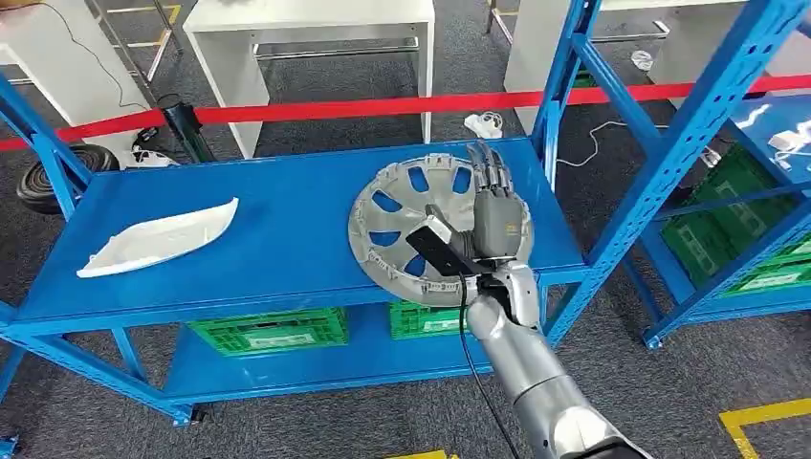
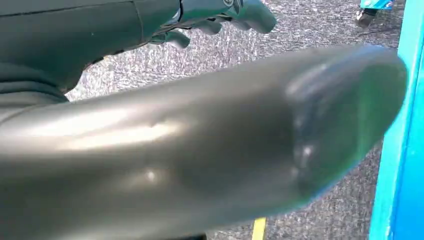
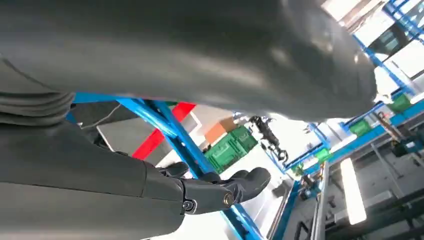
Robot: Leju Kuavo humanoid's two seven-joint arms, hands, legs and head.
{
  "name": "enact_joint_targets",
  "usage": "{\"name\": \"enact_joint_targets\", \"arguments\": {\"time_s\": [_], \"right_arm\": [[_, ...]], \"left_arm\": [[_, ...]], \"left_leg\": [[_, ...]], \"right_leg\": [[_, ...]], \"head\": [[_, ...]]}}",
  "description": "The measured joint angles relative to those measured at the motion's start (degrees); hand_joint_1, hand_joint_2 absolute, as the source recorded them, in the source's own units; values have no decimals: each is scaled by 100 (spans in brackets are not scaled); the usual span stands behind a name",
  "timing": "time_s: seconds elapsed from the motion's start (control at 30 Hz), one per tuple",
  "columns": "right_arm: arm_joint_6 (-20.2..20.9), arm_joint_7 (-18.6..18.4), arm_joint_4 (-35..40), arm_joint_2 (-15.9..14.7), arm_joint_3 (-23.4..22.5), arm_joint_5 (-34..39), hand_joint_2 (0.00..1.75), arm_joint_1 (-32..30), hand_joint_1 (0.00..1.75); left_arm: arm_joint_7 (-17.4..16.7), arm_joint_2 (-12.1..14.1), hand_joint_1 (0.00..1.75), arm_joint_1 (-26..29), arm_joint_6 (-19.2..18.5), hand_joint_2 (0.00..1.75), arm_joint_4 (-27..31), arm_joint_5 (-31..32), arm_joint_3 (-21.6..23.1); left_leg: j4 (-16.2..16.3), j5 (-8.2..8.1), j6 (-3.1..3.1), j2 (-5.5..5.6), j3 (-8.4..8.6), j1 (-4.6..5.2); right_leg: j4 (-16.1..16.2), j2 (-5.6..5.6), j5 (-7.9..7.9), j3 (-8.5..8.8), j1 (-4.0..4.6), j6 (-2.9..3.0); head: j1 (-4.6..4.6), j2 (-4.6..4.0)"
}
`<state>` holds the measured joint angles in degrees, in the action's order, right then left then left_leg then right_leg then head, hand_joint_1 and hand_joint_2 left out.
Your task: Take the parts from the cabinet and place them on the table.
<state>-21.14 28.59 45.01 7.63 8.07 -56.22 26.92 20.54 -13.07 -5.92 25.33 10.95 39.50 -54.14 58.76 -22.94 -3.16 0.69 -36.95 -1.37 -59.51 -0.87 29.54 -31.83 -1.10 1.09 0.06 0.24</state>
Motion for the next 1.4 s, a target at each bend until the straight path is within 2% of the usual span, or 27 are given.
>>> {"name": "enact_joint_targets", "arguments": {"time_s": [0.03, 0.07, 0.13, 0.2, 0.27, 0.33, 0.37, 0.4, 0.53, 0.57, 0.63, 0.67, 0.7, 0.77, 0.8, 0.83, 0.87, 0.9, 1.0, 1.03, 1.1, 1.17, 1.2, 1.23, 1.3, 1.33, 1.4], "right_arm": [[13, 27, -18, 0, 0, 33, 0, 4, 0], [18, 50, -33, 2, 0, 44, 0, 0, 0], [18, 61, -72, 2, 0, 70, 0, -12, 0], [18, 59, -105, 2, 0, 81, 0, -42, 0], [18, 59, -138, 0, -2, 90, 0, -64, 0], [15, 59, -147, 0, -2, 96, 0, -63, 0], [11, 59, -147, 0, -4, 101, 0, -63, 0], [11, 57, -151, 0, -7, 101, 0, -64, 0], [5, 64, -173, -7, -15, 103, 0, -66, 0], [5, 68, -186, -7, -17, 103, 0, -61, 0], [-33, 75, -241, -7, -17, 92, 0, -58, 0], [-41, 79, -280, -7, -17, 79, 0, -58, 0], [-52, 81, -334, -7, -17, 72, 0, -55, 0], [-67, 83, -418, -7, -17, 72, 0, -46, 0], [-90, 88, -457, -4, -17, 81, 0, -24, 0], [-109, 94, -481, -4, -17, 88, 0, 4, 0], [-127, 99, -496, -4, -17, 97, 0, 43, 0], [-135, 107, -505, -4, -17, 103, 0, 67, 0], [-76, 99, -555, -13, -20, 101, 0, 82, 0], [-39, 103, -562, -13, -20, 92, 0, 98, 0], [20, 85, -593, -11, -20, 66, 0, 116, 0], [40, 74, -630, -11, -20, 42, 0, 113, 0], [46, 66, -645, -11, -20, 35, 0, 112, 0], [65, 62, -662, -13, -20, 31, 0, 116, 0], [261, 53, -704, -13, -20, -52, 0, 117, 0], [357, 53, -741, -24, -20, -103, 175, 117, 0], [524, 55, -830, -85, -20, -140, 175, 130, 0]], "left_arm": [[11, 2, 0, 1, 7, 0, 0, 7, 0], [13, 4, 0, 3, 11, 0, 0, 9, 0], [15, 7, 0, -4, 11, 0, 0, 11, 0], [18, 13, 0, 1, 11, 0, 0, 13, 0], [18, 17, 0, 0, 11, 0, 0, 13, 0], [24, 24, 0, -11, 11, 0, 2, 13, 0], [26, 37, 0, -26, 13, 0, 7, 13, 0], [28, 37, 0, -25, 15, 0, 7, 13, 0], [31, 37, 0, -18, 39, 0, 4, 13, 0], [33, 37, 0, -24, 66, 0, 4, 13, 0], [28, 42, 0, -17, 112, 0, 4, 11, 0], [26, 44, 0, -13, 129, 0, 4, -4, 0], [24, 50, 0, -10, 144, 0, 4, -15, -2], [31, 66, 0, 1, 144, 0, 4, -18, -4], [33, 70, 0, 10, 144, 0, 4, -15, -4], [41, 72, 0, 14, 146, 0, 4, -5, -4], [48, 72, 0, 15, 153, 0, 4, 4, -4], [46, 72, 0, 15, 168, 0, 2, 9, -4], [50, 74, 0, 15, 245, 0, 2, 15, -4], [70, 74, 0, 15, 245, 0, 2, 13, -4], [74, 74, 0, 14, 245, 0, 2, 15, -4], [74, 76, 0, 20, 245, 0, 2, 17, -4], [74, 76, 0, 23, 245, 0, 2, 17, -4], [74, 76, 0, 23, 245, 0, 2, 17, -4], [59, 79, 0, 30, 221, 0, 2, 17, -4], [33, 87, 0, 34, 192, 0, 0, 17, -4], [-21, 98, 0, 54, 149, 0, 2, 17, -4]], "left_leg": [[66, -131, -18, -16, -34, -12], [308, -428, -25, -38, -143, -11], [1258, -1041, -61, -40, -448, -6], [1827, -1207, -54, -40, -536, -3], [1486, -931, -9, -40, -190, 12], [430, -647, 86, -38, 554, 47], [-14, -847, 131, -37, 821, 77], [-38, -786, 117, -34, 860, 97], [-119, -601, 286, -56, 728, 75], [-122, -540, 331, -64, 653, 75], [-114, -413, 379, -82, 484, 78], [-107, -357, 388, -87, 401, 83], [-94, -298, 387, -87, 315, 84], [-53, -199, 371, -87, 146, 84], [-18, -146, 351, -87, 48, 84], [17, -108, 333, -86, -24, 84], [55, -75, 305, -87, -76, 86], [81, -37, 261, -84, -115, 105], [-12, 31, 169, -90, -112, 92], [-15, -139, 247, -90, -119, 97], [-34, -203, 289, -86, -129, 109], [-116, 73, 319, -79, -130, 107], [-165, 324, 277, -77, -134, 100], [-193, 243, 182, -68, -133, 91], [-211, 320, 147, -70, -151, 89], [-211, 324, 141, -69, -153, 88], [-211, 328, 136, -67, -154, 89]], "right_leg": [[7, 19, -46, -33, -14, 63], [8, 24, -90, -84, -14, 110], [5, 27, -194, -219, 6, 129], [1, 38, -287, -348, 37, 132], [-3, 45, -373, -457, 57, 126], [-4, 41, -457, -534, 68, 93], [-5, 42, -495, -560, 87, 56], [15, 45, -539, -556, 78, 19], [79, 43, -636, -598, 78, -130], [-77, 51, -392, -691, 56, -155], [-920, 59, 314, -974, 55, -212], [-1357, 59, 522, -1088, 55, -231], [-1666, 59, 572, -1133, 55, -237], [-1626, 61, 289, -926, 54, -229], [-1188, 62, 29, -572, 54, -213], [-691, 63, -71, -202, 55, -190], [-183, 64, 120, 131, 63, -156], [100, 55, 220, 281, 107, -101], [143, 53, 167, 203, 121, -3], [155, 58, 151, 180, 116, -80], [155, 60, 67, 138, 116, 12], [148, 61, 18, 96, 130, 50], [137, 62, 7, 82, 137, 63], [137, 62, -23, 55, 138, 66], [133, 62, -35, 24, 137, 79], [133, 62, -37, 21, 138, 82], [132, 63, -37, 22, 137, 82]], "head": [[-2, 0], [-9, 0], [-20, 0], [-22, 0], [-20, 0], [-20, 0], [-17, 0], [-6, 0], [-24, 0], [-17, 0], [-6, 0], [-6, 0], [-7, 0], [-2, 0], [2, 0], [4, 0], [2, 0], [-7, 0], [39, 0], [37, 0], [24, 0], [24, 0], [26, 0], [28, 0], [26, 0], [26, 0], [24, 0]]}}
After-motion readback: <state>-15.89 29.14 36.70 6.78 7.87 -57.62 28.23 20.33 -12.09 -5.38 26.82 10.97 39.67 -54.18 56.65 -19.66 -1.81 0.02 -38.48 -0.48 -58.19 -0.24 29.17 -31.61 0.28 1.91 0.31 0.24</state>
